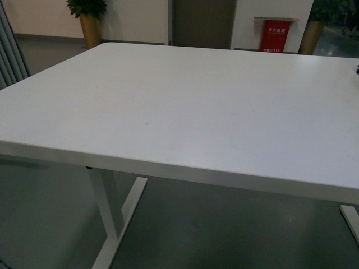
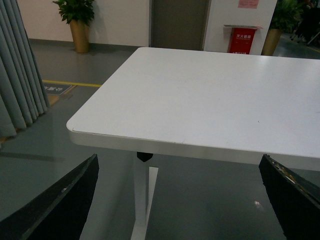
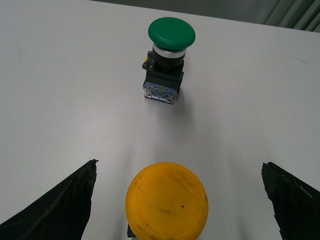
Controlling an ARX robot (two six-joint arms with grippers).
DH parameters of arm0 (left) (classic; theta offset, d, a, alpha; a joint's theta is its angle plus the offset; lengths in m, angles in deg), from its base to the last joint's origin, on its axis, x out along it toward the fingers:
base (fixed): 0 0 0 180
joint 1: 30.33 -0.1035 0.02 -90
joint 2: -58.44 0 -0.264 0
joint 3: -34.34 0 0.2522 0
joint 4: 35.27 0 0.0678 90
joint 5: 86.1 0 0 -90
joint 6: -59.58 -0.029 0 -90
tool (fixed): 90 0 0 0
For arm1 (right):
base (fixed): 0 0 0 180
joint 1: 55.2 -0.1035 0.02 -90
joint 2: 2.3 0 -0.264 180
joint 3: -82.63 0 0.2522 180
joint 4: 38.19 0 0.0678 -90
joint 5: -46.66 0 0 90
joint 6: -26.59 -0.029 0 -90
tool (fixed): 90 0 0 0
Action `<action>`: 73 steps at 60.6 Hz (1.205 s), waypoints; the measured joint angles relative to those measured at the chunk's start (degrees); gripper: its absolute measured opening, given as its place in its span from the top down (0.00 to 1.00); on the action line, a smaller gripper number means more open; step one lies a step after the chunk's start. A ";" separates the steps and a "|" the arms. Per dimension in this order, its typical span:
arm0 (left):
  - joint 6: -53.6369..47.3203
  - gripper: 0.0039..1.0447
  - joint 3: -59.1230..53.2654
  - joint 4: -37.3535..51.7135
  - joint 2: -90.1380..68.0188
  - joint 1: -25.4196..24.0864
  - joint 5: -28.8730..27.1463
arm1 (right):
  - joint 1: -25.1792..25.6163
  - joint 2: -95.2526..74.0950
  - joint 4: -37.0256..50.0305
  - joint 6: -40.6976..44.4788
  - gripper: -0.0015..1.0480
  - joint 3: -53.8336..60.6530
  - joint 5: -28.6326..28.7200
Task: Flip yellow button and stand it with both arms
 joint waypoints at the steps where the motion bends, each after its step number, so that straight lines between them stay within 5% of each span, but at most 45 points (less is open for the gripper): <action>1: 0.00 0.06 0.00 0.00 0.00 0.00 0.00 | 0.02 0.00 -0.17 0.02 0.07 -0.20 0.07; 23: 0.00 0.06 0.00 0.00 0.00 0.00 0.02 | 0.70 2.08 -7.08 -0.74 0.07 -3.65 2.05; 51: 0.00 0.06 0.00 0.00 0.00 0.00 0.00 | 3.19 33.94 -1.27 -14.47 0.07 20.94 13.66; 59: 0.00 0.06 0.00 0.00 0.00 0.00 0.02 | -0.22 49.88 19.15 -11.80 0.34 42.60 9.90; 73: 0.00 0.06 0.00 0.00 0.00 0.00 0.02 | -5.51 62.27 28.92 -10.84 0.73 66.16 5.38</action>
